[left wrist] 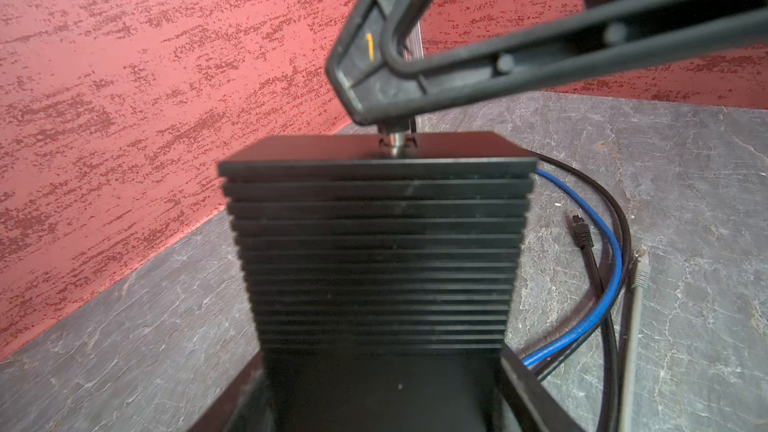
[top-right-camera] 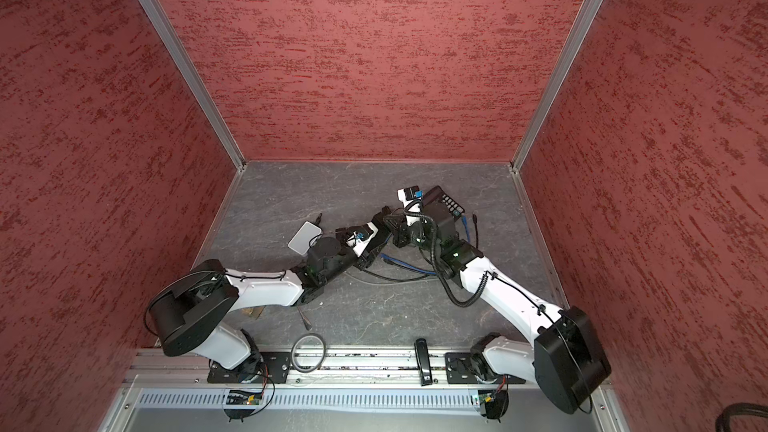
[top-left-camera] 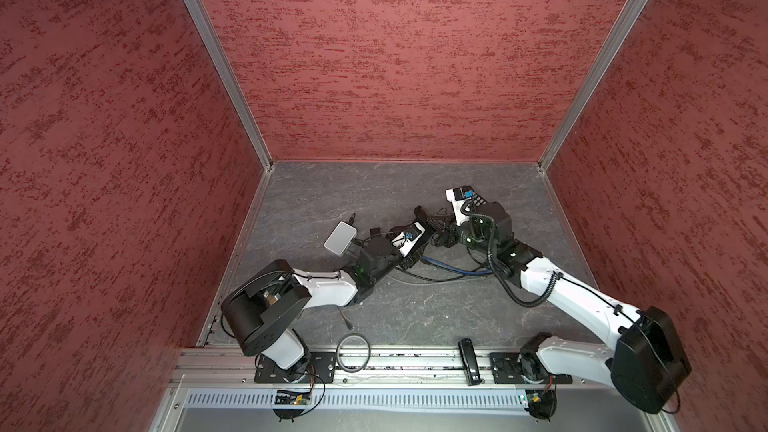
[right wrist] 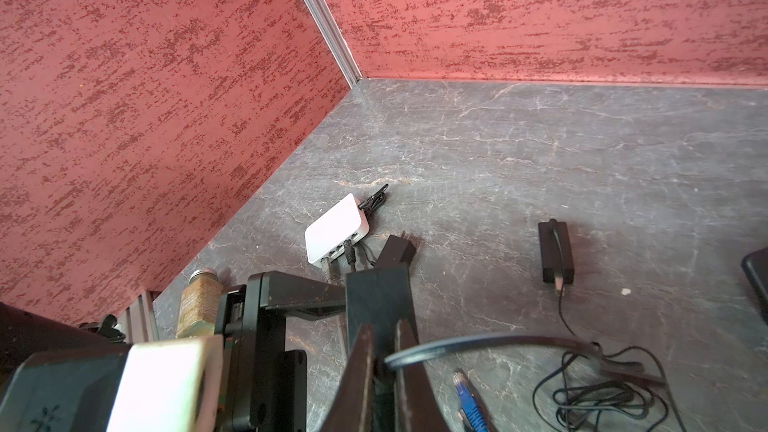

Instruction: Insert the plug into the switch port

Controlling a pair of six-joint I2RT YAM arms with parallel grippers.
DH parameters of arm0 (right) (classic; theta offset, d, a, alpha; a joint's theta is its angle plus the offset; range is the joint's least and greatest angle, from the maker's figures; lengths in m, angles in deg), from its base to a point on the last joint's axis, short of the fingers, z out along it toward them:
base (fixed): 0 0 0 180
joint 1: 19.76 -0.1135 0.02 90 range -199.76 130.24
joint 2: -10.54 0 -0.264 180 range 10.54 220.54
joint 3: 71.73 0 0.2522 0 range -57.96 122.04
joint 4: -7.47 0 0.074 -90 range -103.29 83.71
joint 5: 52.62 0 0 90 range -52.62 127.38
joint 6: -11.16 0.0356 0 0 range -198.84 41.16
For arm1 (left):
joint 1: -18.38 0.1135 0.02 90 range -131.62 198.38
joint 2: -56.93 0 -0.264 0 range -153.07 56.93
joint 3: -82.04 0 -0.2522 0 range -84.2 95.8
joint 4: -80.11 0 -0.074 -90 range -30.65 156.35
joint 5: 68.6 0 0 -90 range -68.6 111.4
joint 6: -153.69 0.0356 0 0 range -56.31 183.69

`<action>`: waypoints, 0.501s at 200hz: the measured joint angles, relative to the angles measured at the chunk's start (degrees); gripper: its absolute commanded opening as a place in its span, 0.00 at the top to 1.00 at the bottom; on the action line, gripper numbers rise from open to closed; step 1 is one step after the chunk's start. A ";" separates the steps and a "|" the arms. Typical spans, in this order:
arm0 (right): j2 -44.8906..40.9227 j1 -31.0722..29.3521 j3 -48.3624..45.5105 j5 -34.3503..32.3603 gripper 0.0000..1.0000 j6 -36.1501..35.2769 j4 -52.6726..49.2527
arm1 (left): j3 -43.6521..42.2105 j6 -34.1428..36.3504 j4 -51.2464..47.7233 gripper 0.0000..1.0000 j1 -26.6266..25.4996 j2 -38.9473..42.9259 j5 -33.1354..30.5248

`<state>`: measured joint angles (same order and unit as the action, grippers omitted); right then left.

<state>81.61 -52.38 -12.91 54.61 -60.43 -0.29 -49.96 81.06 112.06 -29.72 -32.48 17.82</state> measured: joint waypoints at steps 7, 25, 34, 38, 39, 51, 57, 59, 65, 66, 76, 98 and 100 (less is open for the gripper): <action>-0.09 -0.20 0.00 -0.55 1.00 -0.15 -0.11 | 0.28 0.00 -0.83 0.77 0.00 0.15 0.00; -0.20 -0.50 0.04 -1.64 1.00 -0.52 -0.35 | 0.74 0.02 -2.62 0.77 0.00 0.94 0.02; -0.22 -0.59 0.15 -2.12 1.00 -0.68 -0.46 | 1.16 0.04 -4.04 0.78 0.00 1.46 0.02; -0.22 -0.61 0.20 -2.34 1.00 -0.72 -0.48 | 1.33 0.04 -4.63 0.78 0.00 1.68 0.00; -0.22 -0.61 0.22 -2.36 1.00 -0.74 -0.48 | 1.36 0.04 -4.70 0.78 0.00 1.68 0.00; -0.22 -0.66 0.33 -2.62 1.00 -0.85 -0.50 | 1.57 0.07 -5.44 0.78 0.00 2.08 -0.13; -0.20 -0.72 0.37 -2.64 1.00 -0.87 -0.48 | 1.57 0.11 -5.55 0.78 0.00 2.21 -0.20; -0.17 -0.74 0.39 -2.64 1.00 -0.87 -0.48 | 1.57 0.13 -5.62 0.78 0.00 2.21 -0.22; -0.15 -0.81 0.42 -2.67 1.00 -0.87 -0.48 | 1.57 0.20 -5.62 0.78 0.00 2.21 -0.28; -0.13 -0.81 0.42 -2.69 1.00 -0.90 -0.48 | 1.57 0.20 -5.62 0.78 0.00 2.21 -0.28; 0.04 -0.94 0.42 -2.75 1.00 -0.90 -0.44 | 1.57 0.26 -5.79 0.79 0.00 2.21 -0.50; 0.81 -1.46 0.68 -3.23 1.00 -0.92 -0.31 | 1.57 0.26 -6.43 0.79 0.00 2.21 -1.11; 0.87 -1.53 0.70 -3.34 1.00 -0.92 -0.28 | 1.57 0.26 -6.47 0.79 0.02 2.21 -1.16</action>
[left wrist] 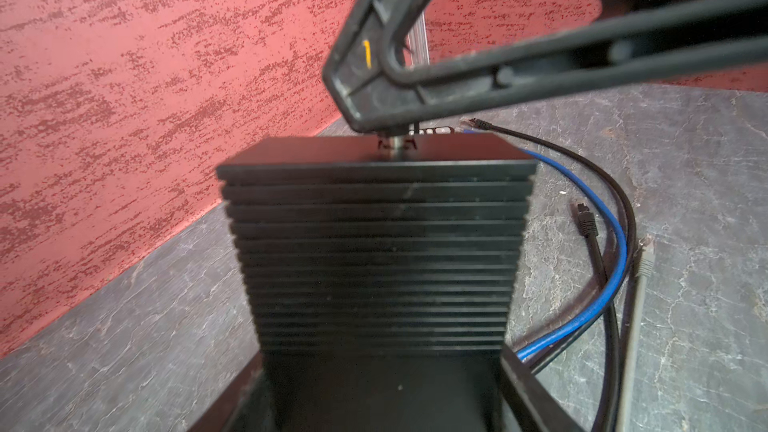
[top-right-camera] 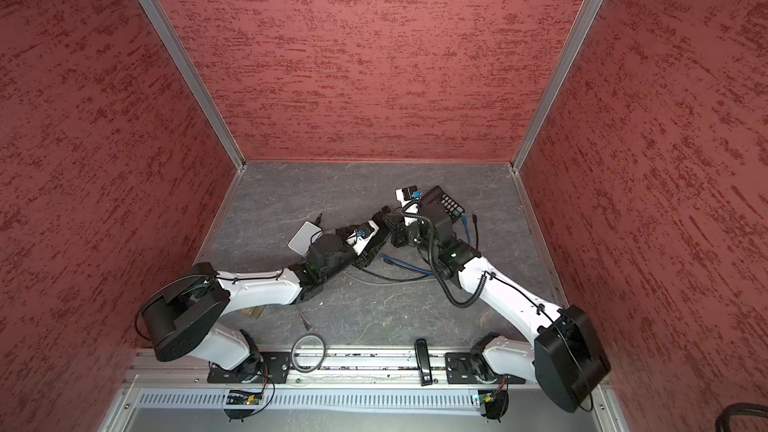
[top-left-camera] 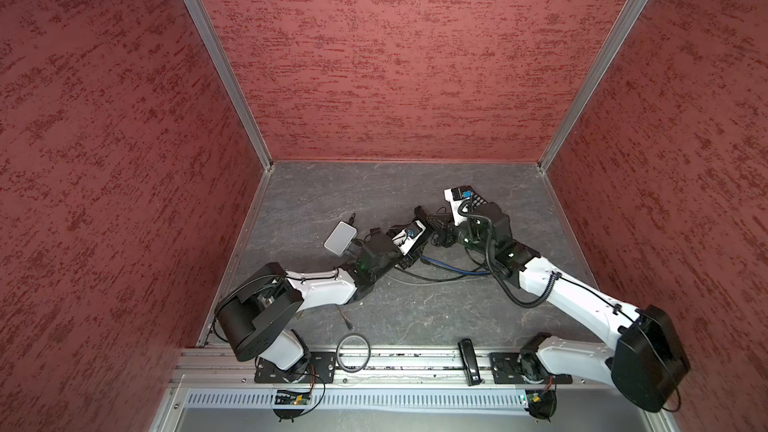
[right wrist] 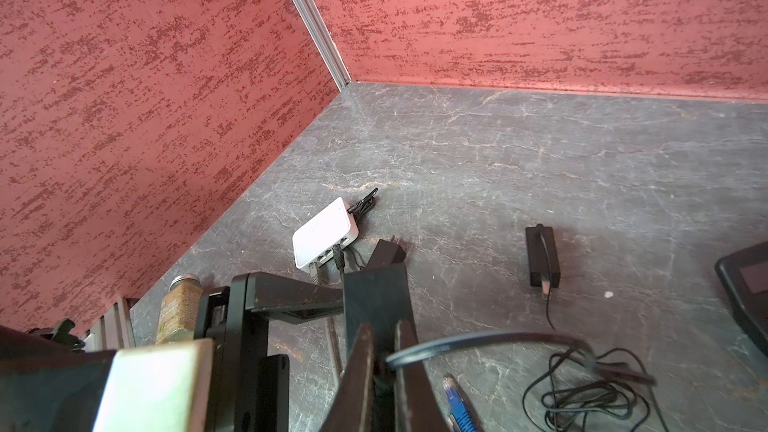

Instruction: Insert the plug into the switch port

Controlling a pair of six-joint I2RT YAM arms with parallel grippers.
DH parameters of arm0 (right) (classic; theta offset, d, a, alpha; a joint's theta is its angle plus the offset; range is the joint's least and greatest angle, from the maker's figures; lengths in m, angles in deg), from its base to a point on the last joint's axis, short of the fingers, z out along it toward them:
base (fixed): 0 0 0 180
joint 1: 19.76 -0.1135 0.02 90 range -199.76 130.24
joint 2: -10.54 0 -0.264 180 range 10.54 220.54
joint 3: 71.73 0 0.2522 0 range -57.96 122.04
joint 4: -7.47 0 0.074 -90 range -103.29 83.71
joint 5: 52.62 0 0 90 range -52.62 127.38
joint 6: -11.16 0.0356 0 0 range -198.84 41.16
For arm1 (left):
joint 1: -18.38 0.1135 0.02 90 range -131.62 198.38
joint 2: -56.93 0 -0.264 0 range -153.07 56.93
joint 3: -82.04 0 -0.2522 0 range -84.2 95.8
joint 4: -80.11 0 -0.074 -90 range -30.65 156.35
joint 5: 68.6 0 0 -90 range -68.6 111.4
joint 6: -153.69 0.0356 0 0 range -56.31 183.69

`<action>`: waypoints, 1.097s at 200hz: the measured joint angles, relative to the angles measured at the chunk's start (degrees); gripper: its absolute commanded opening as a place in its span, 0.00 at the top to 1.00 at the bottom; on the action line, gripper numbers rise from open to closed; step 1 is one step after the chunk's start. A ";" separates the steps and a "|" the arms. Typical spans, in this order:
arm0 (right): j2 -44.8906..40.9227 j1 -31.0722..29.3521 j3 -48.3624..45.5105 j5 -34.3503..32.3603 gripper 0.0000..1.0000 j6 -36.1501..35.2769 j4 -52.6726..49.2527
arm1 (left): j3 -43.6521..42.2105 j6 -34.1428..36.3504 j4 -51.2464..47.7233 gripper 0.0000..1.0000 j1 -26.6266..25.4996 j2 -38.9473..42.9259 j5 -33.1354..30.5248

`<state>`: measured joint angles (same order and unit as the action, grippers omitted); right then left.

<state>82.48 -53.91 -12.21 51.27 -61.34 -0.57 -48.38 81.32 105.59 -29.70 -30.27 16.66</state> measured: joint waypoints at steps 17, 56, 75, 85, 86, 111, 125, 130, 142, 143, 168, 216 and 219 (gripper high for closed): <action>0.39 -0.63 0.13 -0.85 1.00 -0.13 -0.04 | 0.07 -0.02 -0.76 0.79 0.15 0.00 -0.13; 0.98 -1.53 0.26 -2.19 1.00 -0.59 0.22 | 0.09 -0.02 -1.25 0.79 0.46 0.00 -0.09; 0.98 -1.66 0.26 -2.45 1.00 -0.85 0.26 | 0.09 -0.02 -1.25 0.79 0.50 0.00 -0.04; 0.98 -1.68 0.26 -2.54 1.00 -0.85 0.28 | 0.09 0.00 -1.25 0.80 0.50 0.00 -0.07; 0.98 -1.68 0.26 -2.54 1.00 -0.85 0.31 | 0.09 0.00 -1.27 0.80 0.50 0.00 -0.07; 0.98 -1.75 0.24 -2.60 1.00 -0.63 0.50 | 0.09 0.02 -1.31 0.81 0.50 0.00 -0.13; 0.98 -1.75 0.24 -2.64 1.00 -0.13 0.61 | 0.09 0.00 -1.31 0.82 0.50 0.00 -0.26; 0.96 -1.75 0.26 -2.67 1.00 0.04 0.63 | 0.02 0.02 -1.29 0.82 0.50 0.00 -0.26; 0.96 -1.81 0.26 -2.60 1.00 0.52 0.48 | -0.57 0.00 -0.90 0.82 0.50 0.15 -0.26; 0.96 -1.84 0.26 -2.60 1.00 0.55 0.46 | -0.63 0.00 -0.87 0.82 0.50 0.17 -0.26; 0.92 -2.95 0.70 -1.62 0.98 1.33 -1.18 | -4.39 0.09 -0.15 0.84 0.48 3.02 0.52; 0.81 -3.80 3.54 1.40 0.92 2.25 -5.05 | -6.80 -0.07 -6.51 0.85 0.48 11.08 1.33; 0.81 -3.82 3.63 1.53 0.92 2.32 -5.14 | -6.80 -0.11 -6.93 0.85 0.48 11.41 1.33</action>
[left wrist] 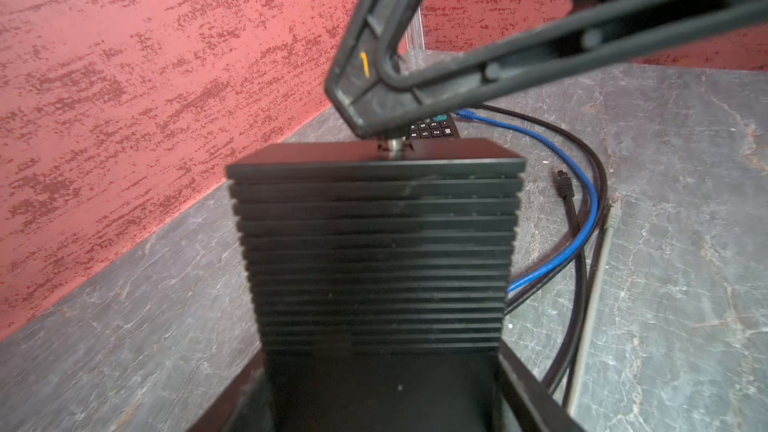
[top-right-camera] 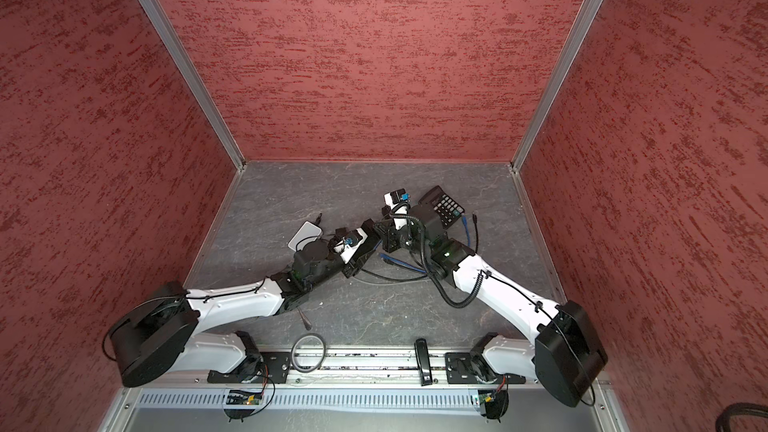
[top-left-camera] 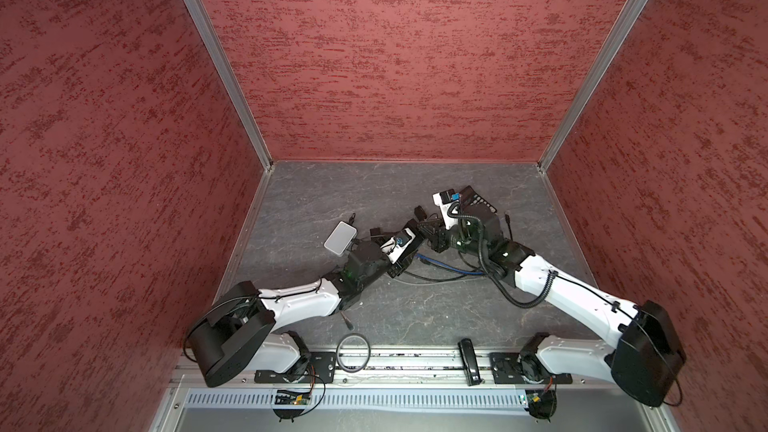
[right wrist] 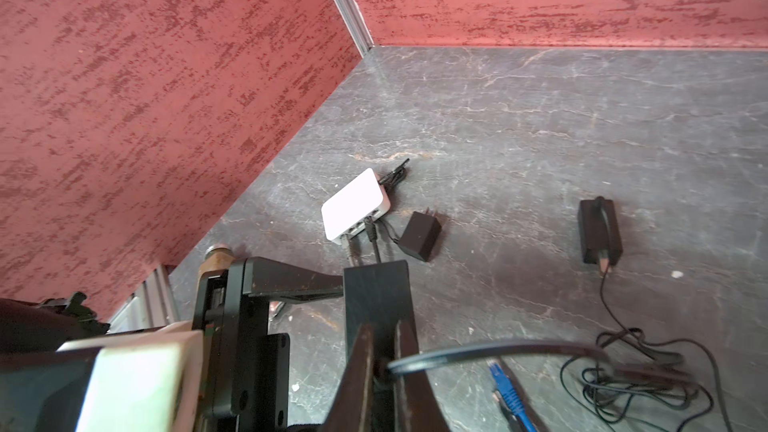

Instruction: Insert the plug into the switch port

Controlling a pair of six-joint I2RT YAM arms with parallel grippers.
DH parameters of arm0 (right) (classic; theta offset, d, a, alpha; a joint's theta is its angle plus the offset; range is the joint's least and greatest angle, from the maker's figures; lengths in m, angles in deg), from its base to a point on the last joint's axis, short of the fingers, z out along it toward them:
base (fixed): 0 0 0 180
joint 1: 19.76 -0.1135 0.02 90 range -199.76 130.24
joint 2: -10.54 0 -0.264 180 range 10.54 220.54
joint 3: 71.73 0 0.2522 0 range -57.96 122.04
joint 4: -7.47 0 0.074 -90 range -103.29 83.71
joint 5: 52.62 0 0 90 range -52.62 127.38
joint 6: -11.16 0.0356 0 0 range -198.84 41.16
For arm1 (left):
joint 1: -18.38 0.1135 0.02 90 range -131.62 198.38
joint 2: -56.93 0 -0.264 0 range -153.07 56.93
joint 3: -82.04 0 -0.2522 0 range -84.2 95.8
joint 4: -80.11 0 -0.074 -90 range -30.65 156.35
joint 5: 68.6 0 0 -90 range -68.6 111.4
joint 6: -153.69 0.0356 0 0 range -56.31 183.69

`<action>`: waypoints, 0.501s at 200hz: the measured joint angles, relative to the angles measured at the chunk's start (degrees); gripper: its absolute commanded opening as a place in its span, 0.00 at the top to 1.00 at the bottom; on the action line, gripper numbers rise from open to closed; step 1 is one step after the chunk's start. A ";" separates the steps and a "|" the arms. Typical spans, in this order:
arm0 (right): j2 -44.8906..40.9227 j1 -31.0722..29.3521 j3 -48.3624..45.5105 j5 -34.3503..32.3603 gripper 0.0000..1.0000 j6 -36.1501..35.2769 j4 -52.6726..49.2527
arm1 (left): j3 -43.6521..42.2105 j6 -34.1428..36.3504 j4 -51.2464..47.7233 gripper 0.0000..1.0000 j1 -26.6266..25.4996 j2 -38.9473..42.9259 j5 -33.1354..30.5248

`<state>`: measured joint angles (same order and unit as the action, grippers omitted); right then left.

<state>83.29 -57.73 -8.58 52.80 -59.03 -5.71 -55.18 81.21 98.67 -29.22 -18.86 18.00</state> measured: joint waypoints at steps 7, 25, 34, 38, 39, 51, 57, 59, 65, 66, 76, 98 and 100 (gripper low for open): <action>0.02 -0.02 0.13 0.39 0.91 0.17 -0.09 | 0.00 -0.11 -0.92 0.86 0.00 0.68 0.02; 0.24 -0.07 0.20 1.11 0.90 0.63 -0.46 | -0.20 -0.26 -2.36 0.86 -0.15 1.38 -0.07; 0.26 -0.07 0.20 1.40 0.89 0.85 -0.79 | -0.42 -0.48 -2.80 0.87 -0.33 1.38 -0.31; 0.31 -0.07 0.20 1.49 0.88 0.96 -0.87 | -0.61 -0.61 -2.84 0.87 -0.42 1.38 -0.37; 0.33 -0.07 0.20 1.51 0.88 0.96 -0.94 | -0.66 -0.63 -2.82 0.87 -0.44 1.38 -0.42; 0.83 -0.07 0.20 1.95 0.86 1.20 -1.53 | -1.22 -1.05 -3.17 0.87 -0.68 1.38 -0.66; 1.16 -0.11 0.20 2.14 0.86 1.25 -1.77 | -1.38 -1.22 -3.28 0.87 -0.98 1.38 -0.46; 1.20 -0.13 0.22 2.16 0.85 1.27 -1.86 | -1.40 -1.18 -3.32 0.87 -1.09 1.38 -0.35; 1.57 -0.13 0.35 2.25 0.85 1.40 -1.60 | -1.66 -1.16 -3.30 0.87 -1.62 1.38 0.50; 1.62 -0.13 0.39 2.25 0.84 1.40 -1.57 | -1.68 -1.16 -3.30 0.87 -1.70 1.38 0.59; 2.08 -0.17 0.81 2.34 0.83 1.49 -1.33 | -1.88 -1.01 -3.32 0.87 -3.06 1.33 2.32; 2.21 -0.44 1.07 2.71 0.81 1.84 -1.11 | -1.90 -1.27 -2.21 0.88 -5.22 1.27 5.03; 2.21 -0.46 1.07 2.71 0.81 1.84 -1.09 | -1.90 -1.27 -2.16 0.88 -5.20 1.27 5.07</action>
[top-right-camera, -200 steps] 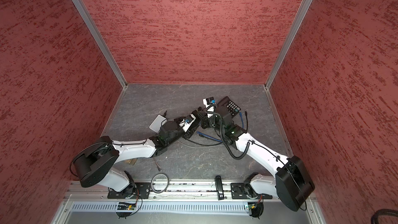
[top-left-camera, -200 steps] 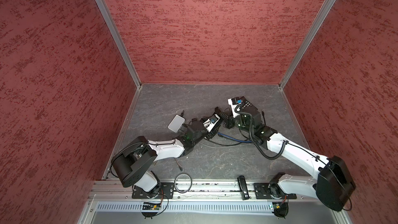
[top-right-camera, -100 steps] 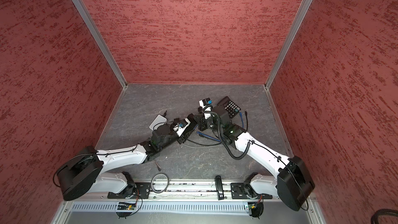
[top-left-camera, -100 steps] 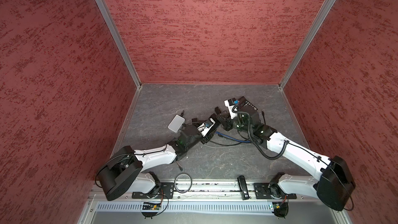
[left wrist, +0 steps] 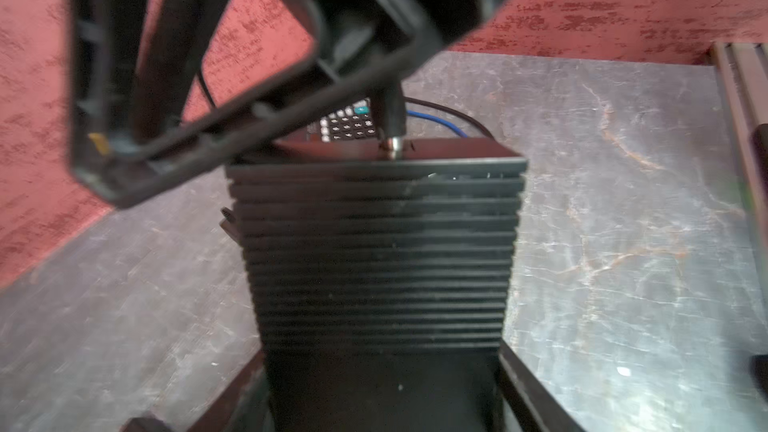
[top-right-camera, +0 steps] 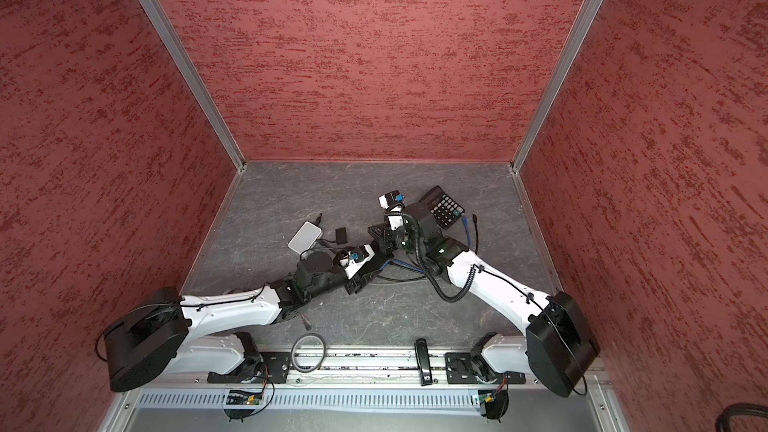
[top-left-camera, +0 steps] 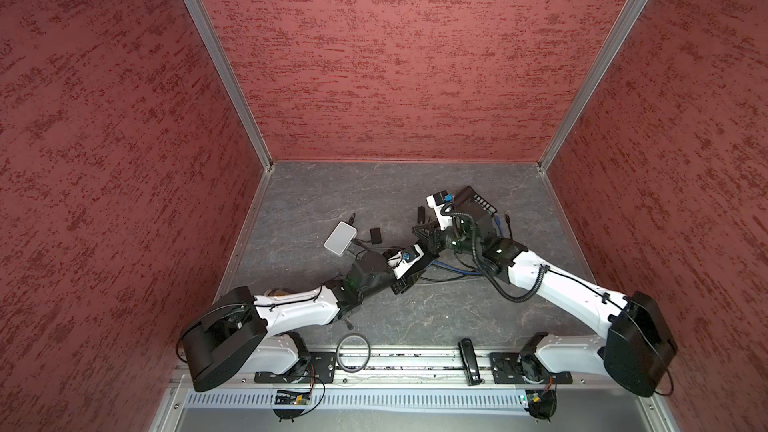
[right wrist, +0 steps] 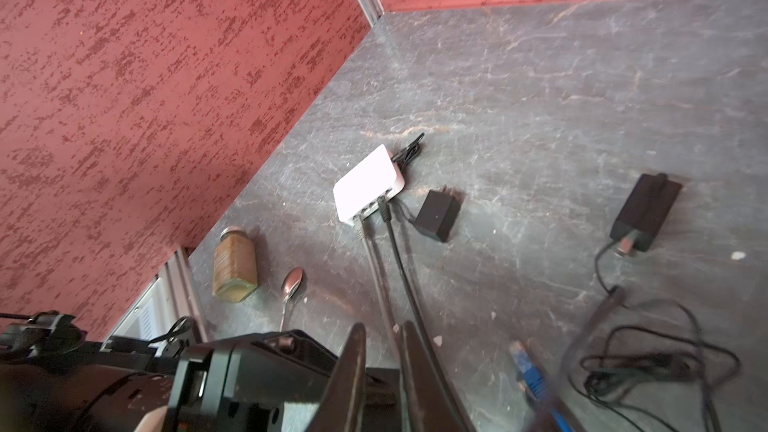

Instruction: Insert the plug into the switch port

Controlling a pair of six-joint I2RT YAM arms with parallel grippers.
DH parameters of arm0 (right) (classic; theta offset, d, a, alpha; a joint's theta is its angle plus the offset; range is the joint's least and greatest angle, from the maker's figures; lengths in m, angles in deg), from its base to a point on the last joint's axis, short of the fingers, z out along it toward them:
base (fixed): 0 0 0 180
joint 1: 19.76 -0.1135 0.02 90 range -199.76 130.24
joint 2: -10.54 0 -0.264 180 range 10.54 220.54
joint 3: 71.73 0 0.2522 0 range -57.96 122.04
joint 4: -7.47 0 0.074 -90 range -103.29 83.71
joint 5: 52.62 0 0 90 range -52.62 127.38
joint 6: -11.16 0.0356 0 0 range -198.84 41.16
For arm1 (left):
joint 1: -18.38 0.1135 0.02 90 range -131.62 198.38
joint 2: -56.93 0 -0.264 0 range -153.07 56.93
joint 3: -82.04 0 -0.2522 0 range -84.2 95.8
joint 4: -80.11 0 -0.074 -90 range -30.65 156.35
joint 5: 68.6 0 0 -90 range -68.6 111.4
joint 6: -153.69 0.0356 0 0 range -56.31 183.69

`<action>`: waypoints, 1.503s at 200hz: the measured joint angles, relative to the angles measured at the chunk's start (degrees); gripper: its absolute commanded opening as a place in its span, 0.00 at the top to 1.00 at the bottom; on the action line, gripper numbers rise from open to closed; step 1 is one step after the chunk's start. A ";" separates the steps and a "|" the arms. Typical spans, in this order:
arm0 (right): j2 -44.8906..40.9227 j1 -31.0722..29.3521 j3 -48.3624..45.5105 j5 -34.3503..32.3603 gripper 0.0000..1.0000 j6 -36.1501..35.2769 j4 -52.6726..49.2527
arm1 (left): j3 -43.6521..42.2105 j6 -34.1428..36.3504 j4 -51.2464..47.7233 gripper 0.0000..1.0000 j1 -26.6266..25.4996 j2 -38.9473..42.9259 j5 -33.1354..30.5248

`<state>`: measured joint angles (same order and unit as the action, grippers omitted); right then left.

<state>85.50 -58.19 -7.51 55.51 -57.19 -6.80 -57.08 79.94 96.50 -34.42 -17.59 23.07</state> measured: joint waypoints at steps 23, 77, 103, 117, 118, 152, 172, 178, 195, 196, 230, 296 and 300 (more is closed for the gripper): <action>-0.04 -0.09 0.13 0.13 0.75 0.11 0.20 | 0.02 0.00 0.55 0.88 0.17 -0.17 0.17; -0.61 -0.07 -0.02 0.61 0.59 0.52 0.24 | 0.00 -0.17 1.27 0.92 0.17 -0.46 -0.57; -1.25 0.63 -1.01 0.76 0.52 0.96 0.57 | 0.11 -0.13 2.25 0.93 0.00 -0.83 -2.14; -1.29 1.40 -2.38 1.07 0.51 1.53 0.09 | 0.94 0.42 2.86 0.93 -0.04 -0.90 -3.39; -1.29 1.46 -2.43 1.11 0.51 1.57 0.09 | 0.96 0.39 2.80 0.93 -0.04 -0.90 -3.43; -1.46 3.21 -3.08 3.23 0.47 2.71 0.07 | 1.57 0.44 2.03 0.94 -0.33 -1.31 -4.87; -1.57 4.17 -3.17 4.35 0.44 3.15 0.13 | 2.43 0.44 1.01 0.95 -0.55 -1.36 -5.64; -1.64 4.42 -3.17 4.66 0.44 3.26 0.13 | 2.75 0.42 0.68 0.95 -0.63 -1.49 -5.84; -1.88 4.92 -3.17 5.40 0.43 3.54 -0.02 | 3.56 0.24 0.24 0.96 -0.74 -2.14 -6.80; -1.90 4.92 -3.17 5.42 0.43 3.54 -0.04 | 3.58 0.22 0.24 0.96 -0.74 -2.16 -6.84; -2.21 5.33 -3.26 6.21 0.40 3.98 -1.55 | 4.81 -0.24 -0.33 0.97 -0.33 -3.98 -10.73; -4.48 6.51 -3.52 6.10 0.41 5.16 -1.95 | 5.11 -1.03 -3.23 0.98 -0.31 -5.42 -12.92; -4.50 6.67 -3.52 6.10 0.41 5.18 -1.92 | 5.11 -1.05 -3.23 0.98 -0.31 -5.42 -12.94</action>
<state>81.00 -51.53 -11.03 61.60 -52.01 -8.72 -51.97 78.89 93.27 -34.72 -23.01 10.13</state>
